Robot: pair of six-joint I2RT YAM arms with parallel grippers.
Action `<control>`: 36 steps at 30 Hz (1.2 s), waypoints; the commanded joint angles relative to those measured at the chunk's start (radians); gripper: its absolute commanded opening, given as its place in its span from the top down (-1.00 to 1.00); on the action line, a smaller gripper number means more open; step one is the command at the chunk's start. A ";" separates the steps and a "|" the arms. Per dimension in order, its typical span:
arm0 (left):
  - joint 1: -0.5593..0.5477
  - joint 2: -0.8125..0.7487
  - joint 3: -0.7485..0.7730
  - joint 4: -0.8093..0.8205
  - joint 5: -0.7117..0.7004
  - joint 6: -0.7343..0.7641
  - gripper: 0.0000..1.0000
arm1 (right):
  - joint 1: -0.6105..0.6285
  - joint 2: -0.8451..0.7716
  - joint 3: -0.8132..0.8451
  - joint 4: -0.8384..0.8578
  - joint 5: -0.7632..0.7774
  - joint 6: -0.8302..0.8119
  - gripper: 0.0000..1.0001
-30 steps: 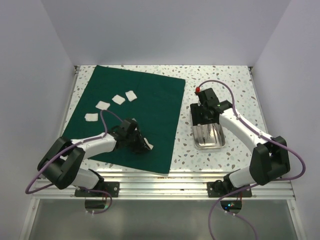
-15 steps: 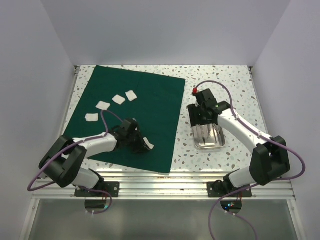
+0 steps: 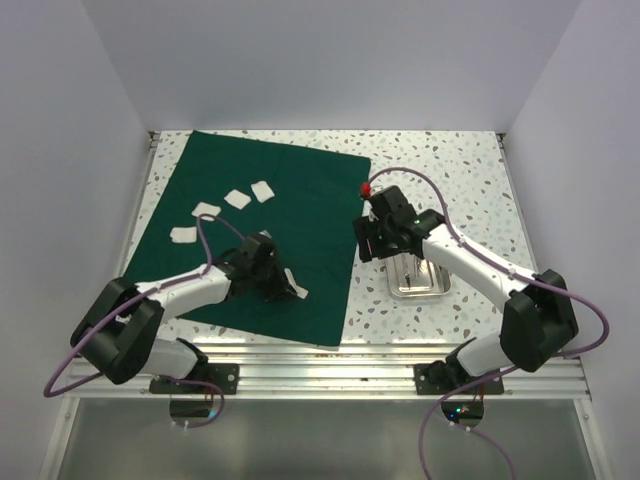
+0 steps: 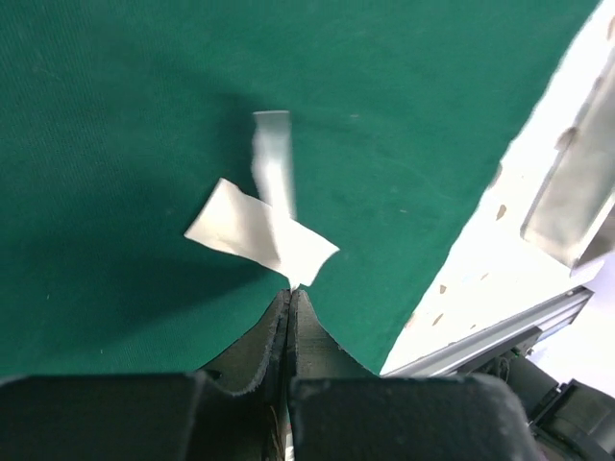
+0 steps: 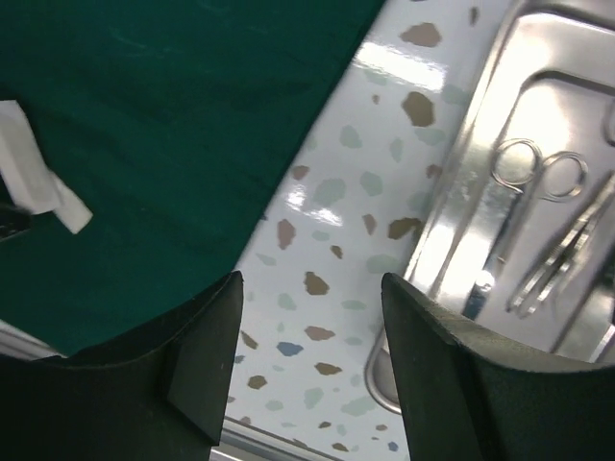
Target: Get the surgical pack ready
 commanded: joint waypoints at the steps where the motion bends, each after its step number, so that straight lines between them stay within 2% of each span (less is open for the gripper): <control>1: -0.007 -0.080 0.037 -0.036 -0.044 0.053 1.00 | 0.013 0.007 -0.029 0.133 -0.155 0.051 -0.28; 3: -0.005 -0.100 0.030 -0.030 -0.029 0.080 1.00 | 0.016 0.009 -0.050 0.196 -0.264 0.068 -0.33; 6: -0.011 -0.137 0.019 -0.030 -0.014 0.119 1.00 | 0.014 0.044 -0.092 0.332 -0.436 0.125 -0.54; 11: -0.011 -0.212 -0.010 -0.019 -0.002 0.142 1.00 | 0.016 0.136 -0.133 0.550 -0.634 0.304 -0.57; 16: -0.011 -0.253 -0.018 0.011 0.035 0.172 1.00 | 0.017 0.193 -0.208 0.815 -0.686 0.534 -0.54; 22: -0.013 -0.305 -0.035 0.051 0.097 0.197 1.00 | 0.022 0.242 -0.238 1.019 -0.758 0.647 -0.56; 36: -0.017 -0.382 -0.059 0.116 0.170 0.202 1.00 | 0.066 0.323 -0.221 1.167 -0.838 0.702 -0.55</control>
